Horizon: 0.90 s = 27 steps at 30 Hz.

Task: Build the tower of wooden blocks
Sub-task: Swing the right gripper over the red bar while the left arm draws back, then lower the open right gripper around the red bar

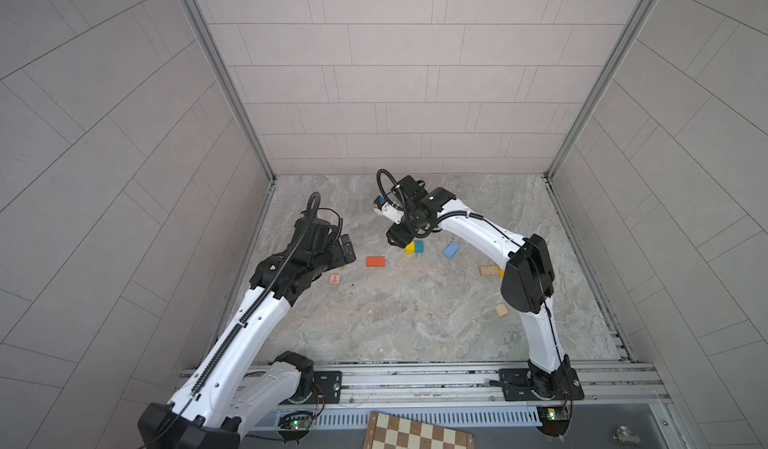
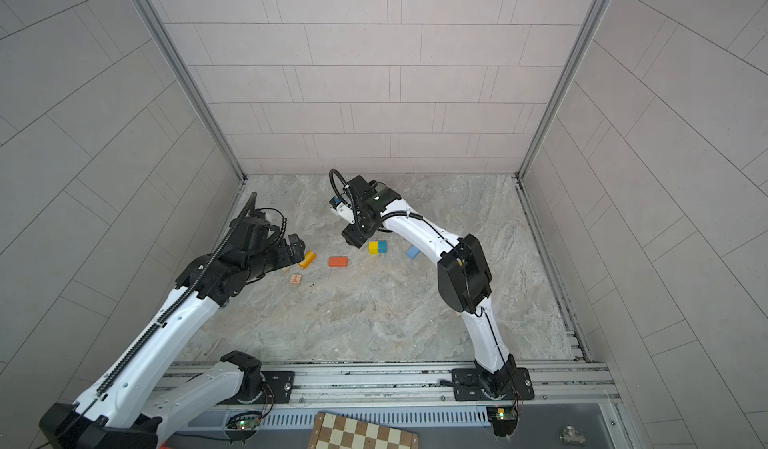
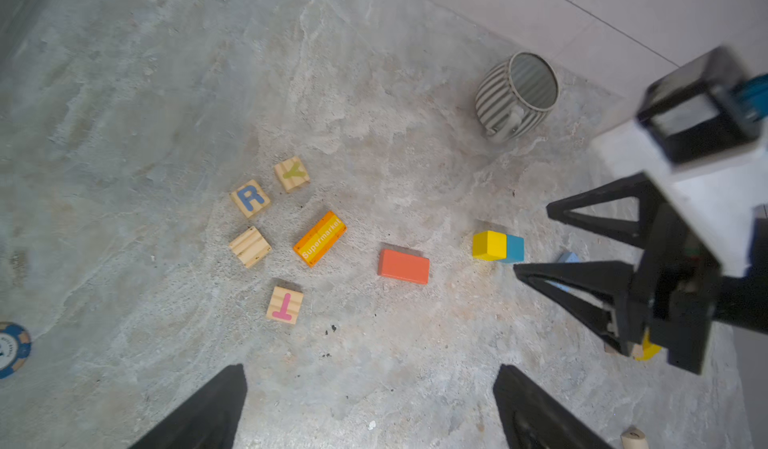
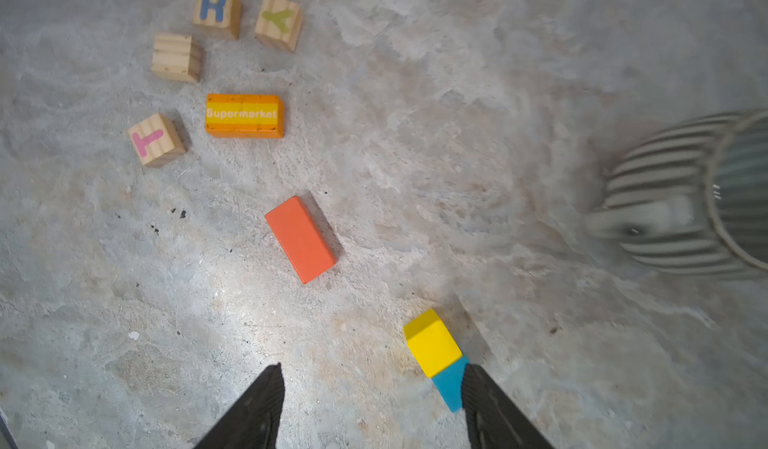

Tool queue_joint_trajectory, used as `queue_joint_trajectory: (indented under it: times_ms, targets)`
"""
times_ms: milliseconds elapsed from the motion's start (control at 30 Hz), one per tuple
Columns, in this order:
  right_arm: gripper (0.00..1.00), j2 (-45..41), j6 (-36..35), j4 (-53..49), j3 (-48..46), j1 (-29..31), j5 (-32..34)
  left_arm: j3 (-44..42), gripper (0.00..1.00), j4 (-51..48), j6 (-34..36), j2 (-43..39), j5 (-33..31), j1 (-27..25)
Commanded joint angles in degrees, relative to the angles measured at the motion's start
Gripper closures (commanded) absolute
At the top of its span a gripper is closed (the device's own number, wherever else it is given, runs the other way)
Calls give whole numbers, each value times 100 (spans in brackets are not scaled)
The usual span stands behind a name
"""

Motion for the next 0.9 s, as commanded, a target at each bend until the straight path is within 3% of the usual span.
queue_joint_trajectory:
  times_ms: [0,333,633,867]
  targets:
    - [31,245,-923,-695,303,61,-193,-166,0,-38,21,-181,-115,210]
    - [33,794,-1668,-694,473,352,-674,-476,0,302,-155,-115,591,660]
    - [35,1106,-1791,-191,533,472,-732,-485,0,133,-125,-161,479,679]
    - [42,1546,-1675,-417,1069,531,-700,-492,0,110,-134,-217,457,710]
